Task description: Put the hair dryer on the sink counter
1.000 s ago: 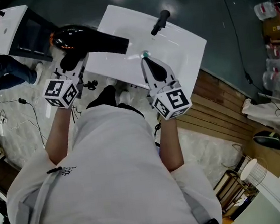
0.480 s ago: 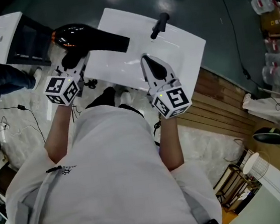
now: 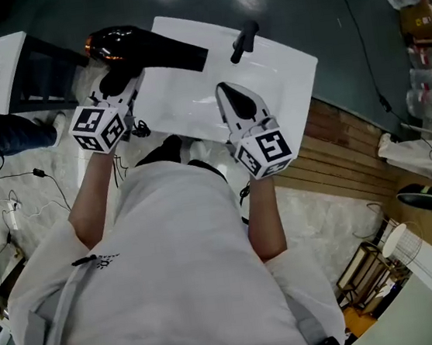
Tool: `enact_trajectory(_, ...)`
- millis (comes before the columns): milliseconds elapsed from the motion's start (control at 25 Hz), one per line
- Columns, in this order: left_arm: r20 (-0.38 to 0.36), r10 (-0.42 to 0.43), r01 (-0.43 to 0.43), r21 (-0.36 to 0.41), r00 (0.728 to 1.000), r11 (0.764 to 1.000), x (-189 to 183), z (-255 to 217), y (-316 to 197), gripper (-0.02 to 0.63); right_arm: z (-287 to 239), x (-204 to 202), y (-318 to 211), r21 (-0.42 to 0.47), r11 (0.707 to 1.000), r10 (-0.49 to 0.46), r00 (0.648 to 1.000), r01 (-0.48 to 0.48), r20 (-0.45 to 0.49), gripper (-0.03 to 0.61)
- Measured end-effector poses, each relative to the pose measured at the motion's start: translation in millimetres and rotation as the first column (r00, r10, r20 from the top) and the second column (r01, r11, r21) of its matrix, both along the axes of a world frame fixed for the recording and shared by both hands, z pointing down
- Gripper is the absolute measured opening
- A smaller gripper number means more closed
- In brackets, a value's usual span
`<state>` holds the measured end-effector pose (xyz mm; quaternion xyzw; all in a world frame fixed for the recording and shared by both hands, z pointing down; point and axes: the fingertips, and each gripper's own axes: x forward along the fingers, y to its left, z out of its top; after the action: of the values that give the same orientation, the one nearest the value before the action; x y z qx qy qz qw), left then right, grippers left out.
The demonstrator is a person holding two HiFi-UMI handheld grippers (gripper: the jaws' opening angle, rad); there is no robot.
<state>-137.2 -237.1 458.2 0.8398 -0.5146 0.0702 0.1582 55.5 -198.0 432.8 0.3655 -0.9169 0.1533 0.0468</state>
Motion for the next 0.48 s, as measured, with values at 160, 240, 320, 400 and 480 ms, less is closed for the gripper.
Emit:
enact_trajectory(160, -0.002, 0.020, -0.020, -0.029, 1.000, 0.999, 3, 10, -22, 0.172, 4, -5, -12, -0.011, 1.000, 0.013, 1.000, -0.013, -0.006, 0.008)
enact_trajectory(240, -0.001, 0.026, -0.026, -0.048, 1.000, 0.999, 5, 16, -34, 0.172, 7, -9, -17, -0.018, 1.000, 0.015, 1.000, -0.015, -0.009, 0.008)
enact_trajectory(320, -0.001, 0.033, -0.033, -0.071, 0.999, 0.997, 8, 24, -44, 0.172, 10, -11, -20, -0.025, 0.999, 0.020, 1.000, -0.020, -0.008, 0.008)
enact_trajectory(400, -0.002, 0.040, -0.040, -0.096, 0.999, 0.995, 10, 32, -56, 0.172, 13, -12, -25, -0.031, 0.999, 0.027, 1.000, -0.027, -0.007, 0.008)
enact_trajectory(480, -0.007, 0.051, -0.051, -0.120, 0.999, 0.991, 11, 40, -69, 0.172, 15, -14, -31, -0.037, 0.999, 0.033, 0.999, -0.034, -0.008, 0.008)
